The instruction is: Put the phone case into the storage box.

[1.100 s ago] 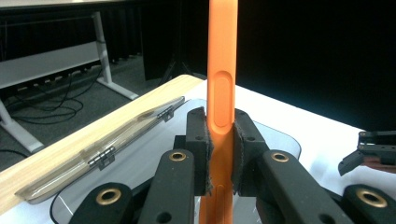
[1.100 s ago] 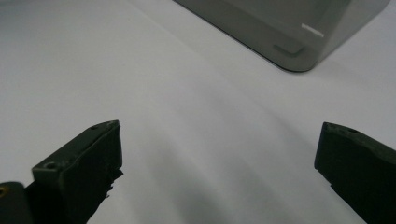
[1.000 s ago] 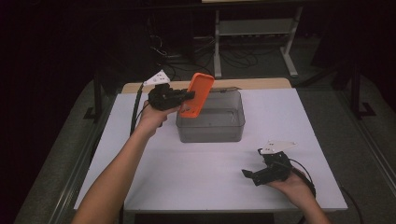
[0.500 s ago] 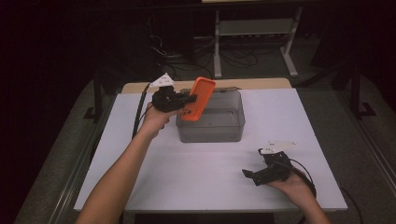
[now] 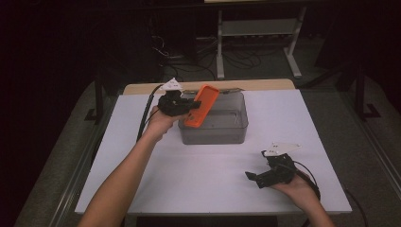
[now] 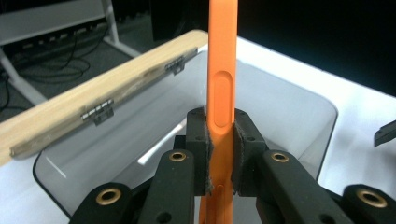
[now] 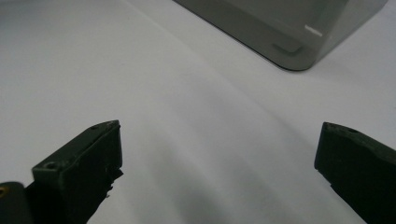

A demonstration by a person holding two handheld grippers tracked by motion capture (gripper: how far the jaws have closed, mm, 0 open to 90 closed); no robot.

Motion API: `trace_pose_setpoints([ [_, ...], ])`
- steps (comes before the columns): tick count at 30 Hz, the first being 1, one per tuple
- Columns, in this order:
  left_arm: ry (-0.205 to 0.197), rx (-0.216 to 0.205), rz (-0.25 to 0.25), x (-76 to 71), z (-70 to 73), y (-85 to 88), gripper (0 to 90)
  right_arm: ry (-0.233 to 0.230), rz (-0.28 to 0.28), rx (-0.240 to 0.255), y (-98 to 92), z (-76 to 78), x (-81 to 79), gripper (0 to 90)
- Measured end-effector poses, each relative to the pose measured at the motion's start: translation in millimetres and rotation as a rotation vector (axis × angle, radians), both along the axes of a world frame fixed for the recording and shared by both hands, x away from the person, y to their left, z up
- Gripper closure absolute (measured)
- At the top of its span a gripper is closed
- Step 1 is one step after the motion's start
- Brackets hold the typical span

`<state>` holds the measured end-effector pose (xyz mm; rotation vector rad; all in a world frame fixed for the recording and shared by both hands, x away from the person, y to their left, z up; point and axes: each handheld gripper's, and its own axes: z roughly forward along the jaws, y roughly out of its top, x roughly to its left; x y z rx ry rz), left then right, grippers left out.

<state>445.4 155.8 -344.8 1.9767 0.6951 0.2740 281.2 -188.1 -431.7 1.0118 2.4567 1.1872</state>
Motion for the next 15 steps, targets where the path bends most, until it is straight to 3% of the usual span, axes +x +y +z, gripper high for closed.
trace_pose_setpoints([
  [4,0.033,0.018,0.01,2.2,-2.0,-0.9,79.6,-0.004,-0.001,0.002,-0.4,0.3,0.0,0.4],
  [15,0.107,0.117,0.026,11.6,1.8,-11.2,79.6,-0.003,0.0,0.002,-0.2,1.0,-0.5,0.4],
])
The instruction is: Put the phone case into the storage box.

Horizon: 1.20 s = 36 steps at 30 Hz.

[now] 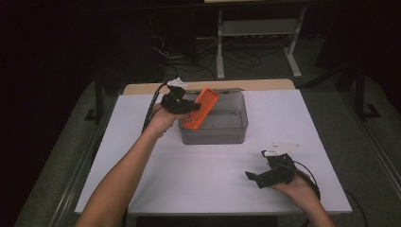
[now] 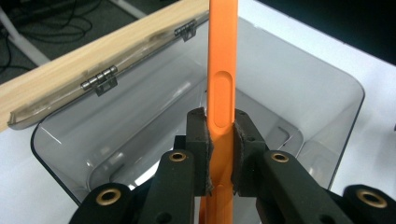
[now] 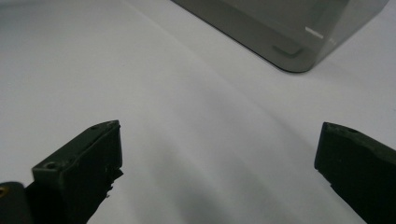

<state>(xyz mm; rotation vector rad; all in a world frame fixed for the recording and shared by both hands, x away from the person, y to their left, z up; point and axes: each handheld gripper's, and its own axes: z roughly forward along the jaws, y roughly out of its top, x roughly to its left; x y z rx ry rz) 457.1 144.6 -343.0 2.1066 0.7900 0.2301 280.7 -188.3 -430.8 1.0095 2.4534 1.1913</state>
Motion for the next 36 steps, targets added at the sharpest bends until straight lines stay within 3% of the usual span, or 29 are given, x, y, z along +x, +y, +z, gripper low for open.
trace_pose_setpoints([
  [11,0.066,0.105,0.023,9.0,1.7,-13.8,79.6,-0.007,0.009,0.011,-0.3,1.5,-1.0,0.4],
  [36,0.191,0.211,0.086,26.9,-2.7,-24.6,79.6,-0.015,0.009,0.026,-0.4,2.9,-2.1,0.4],
])
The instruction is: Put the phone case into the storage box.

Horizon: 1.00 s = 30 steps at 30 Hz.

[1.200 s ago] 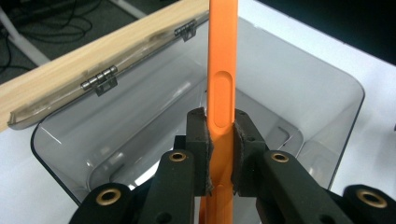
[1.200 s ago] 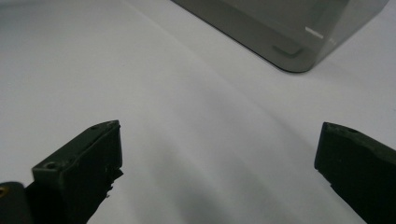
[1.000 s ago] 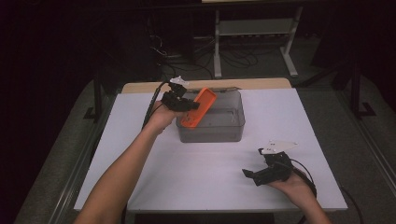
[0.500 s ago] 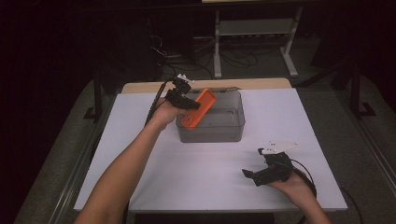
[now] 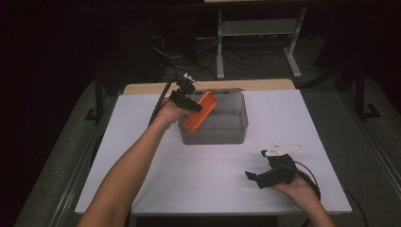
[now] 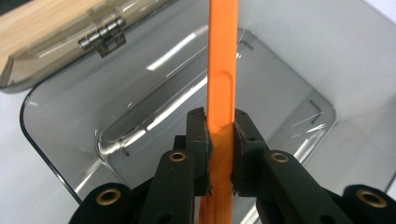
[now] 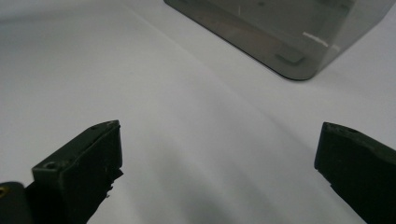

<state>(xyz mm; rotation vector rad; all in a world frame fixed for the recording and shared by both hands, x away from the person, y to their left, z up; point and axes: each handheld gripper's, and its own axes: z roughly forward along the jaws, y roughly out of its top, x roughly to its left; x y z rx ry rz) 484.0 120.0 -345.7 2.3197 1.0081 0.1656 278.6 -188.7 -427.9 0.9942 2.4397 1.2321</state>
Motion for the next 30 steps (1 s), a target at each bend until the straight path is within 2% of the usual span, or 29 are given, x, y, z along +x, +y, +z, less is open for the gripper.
trace_pose_setpoints([
  [11,0.07,0.033,0.044,8.0,-7.1,-0.8,79.7,-0.002,0.002,0.004,-0.6,0.5,-0.2,0.4],
  [18,0.102,0.06,0.069,10.2,-9.2,-3.0,79.6,-0.002,0.003,0.004,-0.4,0.5,-0.4,0.4],
  [30,0.15,0.077,0.103,12.1,-12.1,-5.7,79.6,-0.003,0.004,0.003,0.0,0.6,-0.5,0.4],
])
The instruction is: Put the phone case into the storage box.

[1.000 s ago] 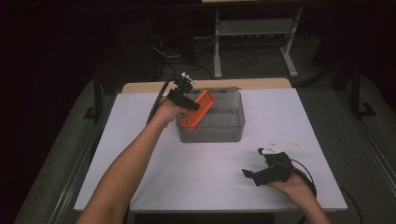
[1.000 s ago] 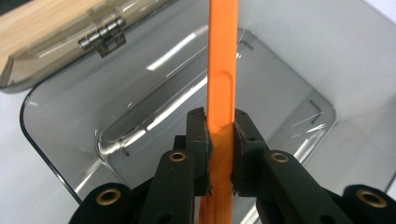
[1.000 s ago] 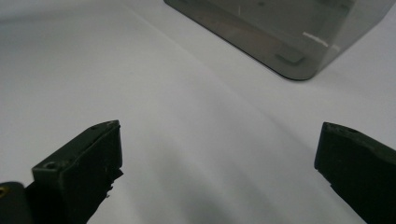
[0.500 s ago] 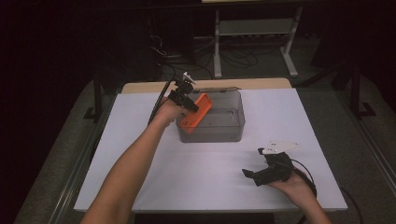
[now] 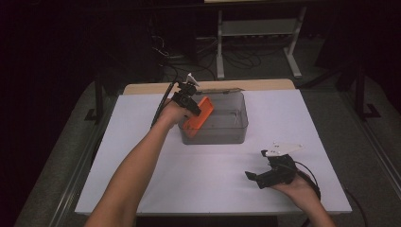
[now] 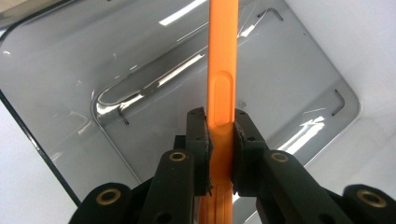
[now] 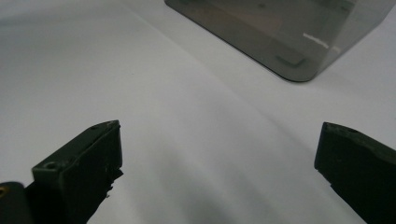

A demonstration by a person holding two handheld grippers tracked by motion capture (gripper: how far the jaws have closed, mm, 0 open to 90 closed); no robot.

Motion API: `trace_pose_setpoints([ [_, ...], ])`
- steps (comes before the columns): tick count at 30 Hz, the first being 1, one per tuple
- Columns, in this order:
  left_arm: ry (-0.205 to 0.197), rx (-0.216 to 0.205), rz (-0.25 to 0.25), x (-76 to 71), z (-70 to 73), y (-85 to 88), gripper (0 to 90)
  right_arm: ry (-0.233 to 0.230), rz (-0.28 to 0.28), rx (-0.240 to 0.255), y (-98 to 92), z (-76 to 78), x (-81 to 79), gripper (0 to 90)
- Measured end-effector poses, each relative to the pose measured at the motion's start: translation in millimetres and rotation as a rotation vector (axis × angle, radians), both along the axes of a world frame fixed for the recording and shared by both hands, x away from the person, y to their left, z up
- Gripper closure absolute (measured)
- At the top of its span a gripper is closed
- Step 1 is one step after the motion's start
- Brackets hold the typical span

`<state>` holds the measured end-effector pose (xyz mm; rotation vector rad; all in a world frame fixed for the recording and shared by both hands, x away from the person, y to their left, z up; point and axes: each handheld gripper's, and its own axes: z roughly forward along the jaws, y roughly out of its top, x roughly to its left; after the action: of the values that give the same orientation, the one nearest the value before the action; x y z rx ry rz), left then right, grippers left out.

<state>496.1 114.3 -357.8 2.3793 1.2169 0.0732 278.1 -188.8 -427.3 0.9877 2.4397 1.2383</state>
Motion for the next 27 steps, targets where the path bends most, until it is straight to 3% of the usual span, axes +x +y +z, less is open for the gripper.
trace_pose_setpoints([
  [12,0.045,0.02,0.049,2.3,-2.1,0.4,79.6,0.001,0.001,-0.001,0.3,0.0,0.0,0.4],
  [27,0.071,0.067,0.093,4.9,-5.7,-4.8,79.4,-0.002,0.001,0.0,0.2,0.3,-0.3,0.4],
])
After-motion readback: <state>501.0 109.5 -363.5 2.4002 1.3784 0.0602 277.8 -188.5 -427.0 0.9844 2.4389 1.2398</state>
